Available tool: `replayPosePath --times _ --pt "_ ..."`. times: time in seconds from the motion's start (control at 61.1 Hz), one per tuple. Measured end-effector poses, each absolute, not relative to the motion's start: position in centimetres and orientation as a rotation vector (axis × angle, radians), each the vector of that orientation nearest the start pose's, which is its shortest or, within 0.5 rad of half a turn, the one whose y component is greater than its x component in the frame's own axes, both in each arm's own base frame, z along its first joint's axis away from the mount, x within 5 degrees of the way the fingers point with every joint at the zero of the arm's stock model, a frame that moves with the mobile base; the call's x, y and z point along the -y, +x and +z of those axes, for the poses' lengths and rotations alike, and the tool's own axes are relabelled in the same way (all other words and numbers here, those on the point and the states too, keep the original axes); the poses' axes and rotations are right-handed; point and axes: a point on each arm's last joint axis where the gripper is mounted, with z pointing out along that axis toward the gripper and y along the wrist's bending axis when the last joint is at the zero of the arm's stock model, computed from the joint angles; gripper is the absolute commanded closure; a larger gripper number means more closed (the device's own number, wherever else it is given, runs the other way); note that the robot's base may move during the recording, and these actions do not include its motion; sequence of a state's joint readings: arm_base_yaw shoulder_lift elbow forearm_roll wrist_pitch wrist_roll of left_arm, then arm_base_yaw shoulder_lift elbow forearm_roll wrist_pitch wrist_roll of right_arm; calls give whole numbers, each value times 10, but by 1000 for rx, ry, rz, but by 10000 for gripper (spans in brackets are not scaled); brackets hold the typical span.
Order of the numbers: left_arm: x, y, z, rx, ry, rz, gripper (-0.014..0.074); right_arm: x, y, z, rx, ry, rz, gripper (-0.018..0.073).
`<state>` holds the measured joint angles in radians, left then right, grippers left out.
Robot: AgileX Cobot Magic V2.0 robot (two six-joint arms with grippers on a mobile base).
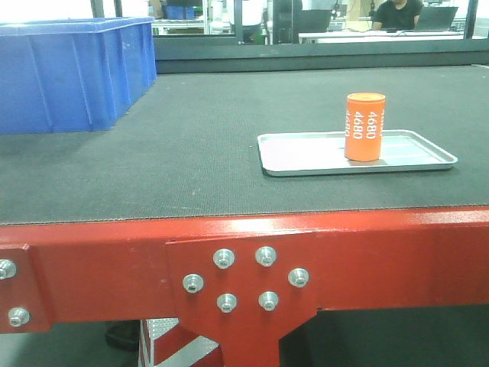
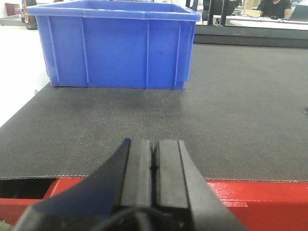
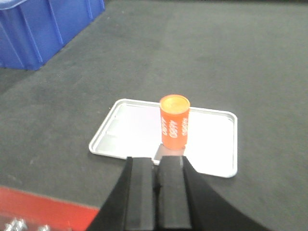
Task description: Grab orange capacitor from left shelf to right conveyor
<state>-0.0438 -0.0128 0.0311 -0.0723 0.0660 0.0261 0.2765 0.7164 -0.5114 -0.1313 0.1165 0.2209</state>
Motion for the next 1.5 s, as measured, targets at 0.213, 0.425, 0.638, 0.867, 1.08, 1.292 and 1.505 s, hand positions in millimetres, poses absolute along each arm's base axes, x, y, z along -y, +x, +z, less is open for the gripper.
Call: replayPosePath --times 0.213,0.425,0.638,0.867,1.08,1.292,1.505 --pt "3 57 197 -1568 2 -74 723 -10 89 263 -1724 -10 164 503" --pt "3 57 197 -1568 2 -74 723 3 57 221 -1603 128 46 503" --pt "3 57 197 -1568 2 -74 723 4 56 194 -1633 147 30 503" --pt "3 57 197 -1568 2 -74 723 4 57 192 -1625 148 33 503" --pt "3 57 197 -1568 2 -74 723 4 57 192 -1625 146 32 503" --pt "3 57 197 -1568 2 -74 723 4 57 192 -1625 146 32 503" --pt "3 57 197 -1568 2 -74 723 4 57 192 -1625 146 32 503"
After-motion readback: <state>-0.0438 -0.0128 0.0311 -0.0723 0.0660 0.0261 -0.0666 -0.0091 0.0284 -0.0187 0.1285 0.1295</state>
